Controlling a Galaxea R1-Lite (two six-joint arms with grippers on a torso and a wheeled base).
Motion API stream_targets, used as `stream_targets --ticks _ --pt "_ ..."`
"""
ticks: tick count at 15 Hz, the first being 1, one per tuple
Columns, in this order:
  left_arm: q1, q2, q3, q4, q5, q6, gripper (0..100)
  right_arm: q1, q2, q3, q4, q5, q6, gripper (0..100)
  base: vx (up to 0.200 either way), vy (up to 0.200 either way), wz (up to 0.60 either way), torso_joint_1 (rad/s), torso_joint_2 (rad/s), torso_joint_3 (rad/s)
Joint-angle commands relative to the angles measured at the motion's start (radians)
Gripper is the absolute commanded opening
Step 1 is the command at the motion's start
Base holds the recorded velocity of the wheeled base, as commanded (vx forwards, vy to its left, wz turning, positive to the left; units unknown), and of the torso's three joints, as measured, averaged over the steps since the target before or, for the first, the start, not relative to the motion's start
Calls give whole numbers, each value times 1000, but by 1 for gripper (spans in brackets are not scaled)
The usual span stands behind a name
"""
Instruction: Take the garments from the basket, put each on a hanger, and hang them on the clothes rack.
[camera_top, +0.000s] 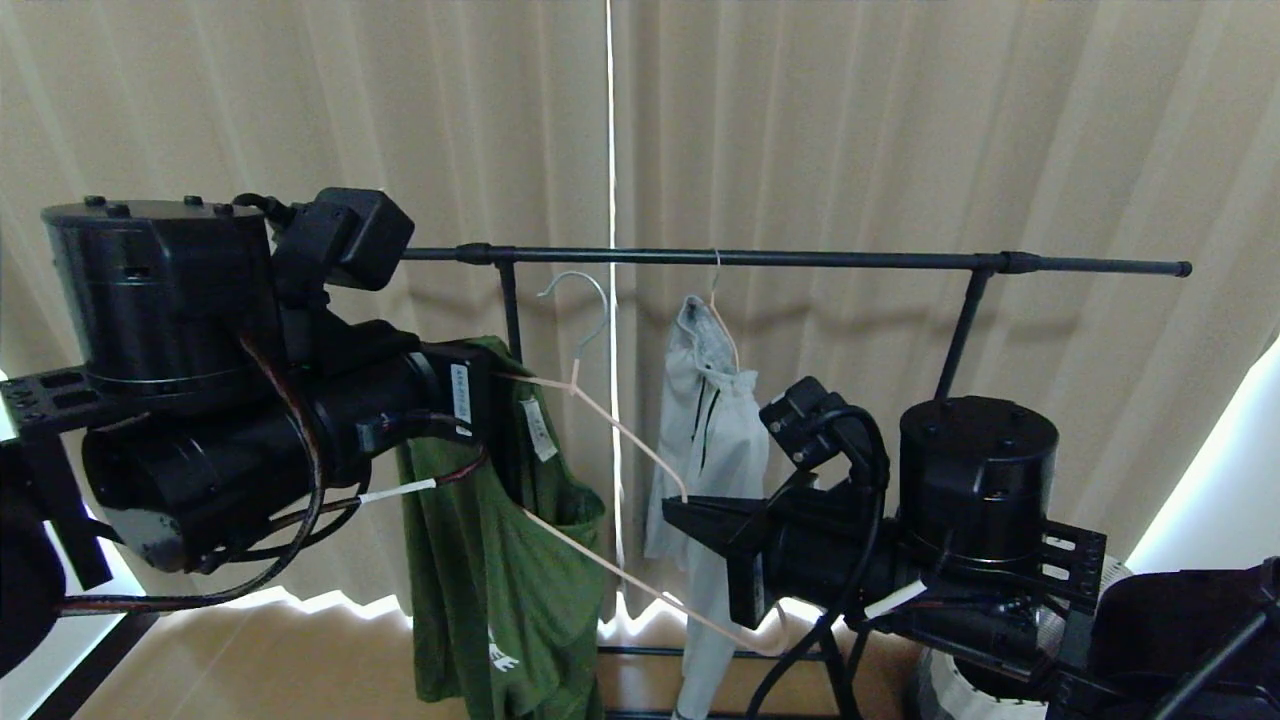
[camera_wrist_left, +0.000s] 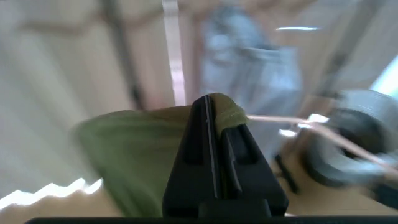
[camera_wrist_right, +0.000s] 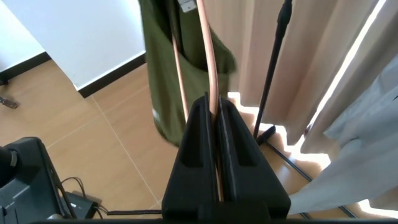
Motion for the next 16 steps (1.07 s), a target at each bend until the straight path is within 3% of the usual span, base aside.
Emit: stream_targets --ticks 1,2,4,9,10,13,16 --pt "-42 -20 1 -1 -39 -1 0 1 1 -2 0 0 0 0 0 0 0 0 0 0" --pt "-61 -32 13 -1 -130 -1 0 -4 0 -2 0 0 0 0 0 0 0 0 0 0" --pt "-61 -43 31 -1 -206 2 0 -9 -8 -2 1 0 0 0 0 0 0 0 0 0" --pt "-61 -68 67 -1 -213 5 0 -49 -60 3 10 0 -8 0 0 0 0 0 0 0" --pt "-61 -75 70 -1 -213 6 100 -53 -77 8 12 0 -8 0 0 0 0 0 0 0" --pt "-57 -78 73 -1 -214 35 100 -78 -129 6 53 0 -31 0 0 0 0 0 0 0" --pt "-4 -82 136 -52 -214 167 100 -99 -218 5 167 10 -68 0 0 0 0 0 0 0"
